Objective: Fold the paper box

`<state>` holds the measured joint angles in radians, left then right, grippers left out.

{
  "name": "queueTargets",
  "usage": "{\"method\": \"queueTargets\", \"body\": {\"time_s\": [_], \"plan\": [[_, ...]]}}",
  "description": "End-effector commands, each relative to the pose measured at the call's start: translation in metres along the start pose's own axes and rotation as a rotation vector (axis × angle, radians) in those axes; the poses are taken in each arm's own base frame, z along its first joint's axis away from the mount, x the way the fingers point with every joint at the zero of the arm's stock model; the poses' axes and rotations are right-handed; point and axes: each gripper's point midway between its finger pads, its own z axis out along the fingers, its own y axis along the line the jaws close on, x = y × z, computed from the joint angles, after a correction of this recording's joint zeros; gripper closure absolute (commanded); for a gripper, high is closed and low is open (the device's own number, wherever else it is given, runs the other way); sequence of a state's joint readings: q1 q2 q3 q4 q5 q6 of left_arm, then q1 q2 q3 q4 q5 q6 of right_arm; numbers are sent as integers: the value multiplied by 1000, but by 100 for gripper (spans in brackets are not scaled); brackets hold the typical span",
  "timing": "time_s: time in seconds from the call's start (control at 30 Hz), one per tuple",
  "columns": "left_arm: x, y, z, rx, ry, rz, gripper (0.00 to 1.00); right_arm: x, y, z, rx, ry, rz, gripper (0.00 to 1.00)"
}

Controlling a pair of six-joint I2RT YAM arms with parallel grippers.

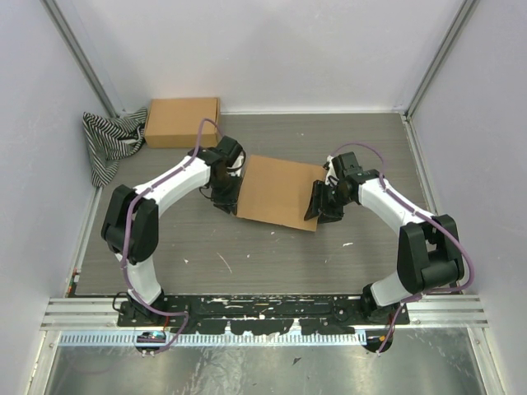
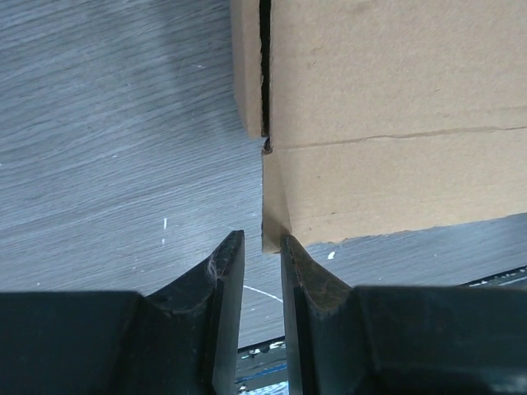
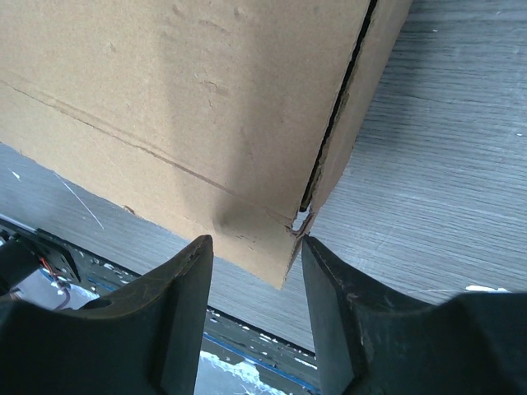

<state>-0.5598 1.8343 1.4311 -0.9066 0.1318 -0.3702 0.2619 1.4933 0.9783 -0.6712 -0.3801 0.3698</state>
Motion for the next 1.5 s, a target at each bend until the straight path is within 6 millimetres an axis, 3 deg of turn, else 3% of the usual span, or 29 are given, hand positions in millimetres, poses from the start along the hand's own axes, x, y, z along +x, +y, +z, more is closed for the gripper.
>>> {"method": "queueTargets", "body": {"time_s": [0.0,0.1,0.23,0.4,0.67,1.0,1.17,1.3,1.37,1.47], "plan": [[-3,6,-13,-77,-24,47,69,-18,15,-6,-43,-49,-25,47],[-4,5,-16,-82,-29,55,67,-18,14,-6,-43,-47,-24,47],[-5,4,-20,-75,-60,35,46,-17,15,-8,-44,-56,-30,47],[-13,5,-22,-40,-181,-22,30,-22,16,-17,-37,-96,-44,47],[-14,2,-7,106,-274,-139,31,-36,12,-16,-5,-132,-60,47],[-35,-10,5,163,-279,-150,31,-81,14,-2,-24,-168,-40,46],[-59,-10,-2,182,-322,-144,31,-104,14,13,-33,-172,-17,47],[-80,-8,-6,236,-320,-193,31,-119,19,14,-61,-194,14,47],[-81,-6,-7,244,-326,-221,31,-121,24,11,-82,-210,22,47],[-66,0,-7,223,-306,-291,31,-119,26,6,-87,-221,37,46]]}}
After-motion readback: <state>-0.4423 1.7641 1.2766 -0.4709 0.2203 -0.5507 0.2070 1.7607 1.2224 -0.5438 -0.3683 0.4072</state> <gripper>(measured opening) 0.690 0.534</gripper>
